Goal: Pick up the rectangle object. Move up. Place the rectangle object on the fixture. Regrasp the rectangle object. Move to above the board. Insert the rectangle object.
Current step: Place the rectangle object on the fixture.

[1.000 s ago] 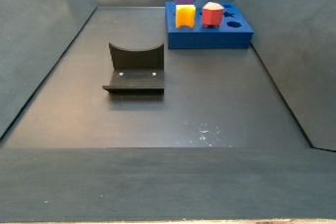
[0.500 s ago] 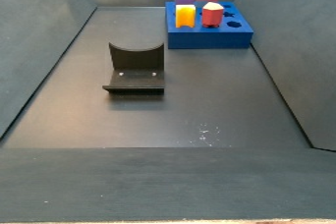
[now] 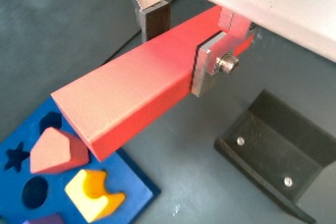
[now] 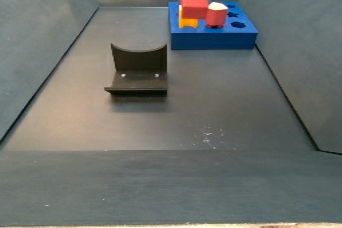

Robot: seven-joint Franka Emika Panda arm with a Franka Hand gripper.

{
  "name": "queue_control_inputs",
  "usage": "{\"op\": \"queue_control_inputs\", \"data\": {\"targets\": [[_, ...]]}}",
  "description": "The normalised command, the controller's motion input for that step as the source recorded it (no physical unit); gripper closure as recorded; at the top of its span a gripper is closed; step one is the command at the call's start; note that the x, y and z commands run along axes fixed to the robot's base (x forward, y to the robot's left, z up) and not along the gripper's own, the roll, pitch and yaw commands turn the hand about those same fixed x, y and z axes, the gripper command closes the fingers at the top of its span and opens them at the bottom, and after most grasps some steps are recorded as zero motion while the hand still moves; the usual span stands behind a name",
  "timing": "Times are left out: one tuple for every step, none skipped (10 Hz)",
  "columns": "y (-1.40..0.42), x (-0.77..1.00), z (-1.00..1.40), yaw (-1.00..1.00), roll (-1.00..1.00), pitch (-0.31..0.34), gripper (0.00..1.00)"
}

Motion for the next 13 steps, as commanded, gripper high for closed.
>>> {"op": "queue_control_inputs", "data": {"targets": [[0.15, 1.00, -0.13, -0.10, -1.00, 0.073, 1.00], [0.13, 1.00, -0.10, -0.10, -0.87, 0.063, 1.00], [0.12, 1.00, -0.09, -0.10, -0.73, 0.053, 1.00], [0.11, 1.00, -0.08, -0.10, -0.59, 0.044, 1.00], [0.10, 1.00, -0.08, -0.10, -0.44, 0.038, 1.00], [0.09, 1.00, -0.07, -0.09, -0.30, 0.033, 1.00], [0.07, 1.00, -0.05, -0.08, -0.20, 0.028, 1.00], [0.07, 1.00, -0.05, -0.08, -0.18, 0.022, 1.00], [0.06, 0.96, -0.04, -0.07, -0.17, 0.020, 1.00], [0.05, 0.85, -0.04, -0.06, -0.18, 0.021, 1.00], [0.04, 0.77, -0.03, -0.05, -0.18, 0.028, 1.00], [0.04, 0.67, -0.02, -0.05, -0.17, 0.042, 1.00], [0.04, 0.60, -0.02, -0.05, -0.17, 0.055, 1.00]]}}
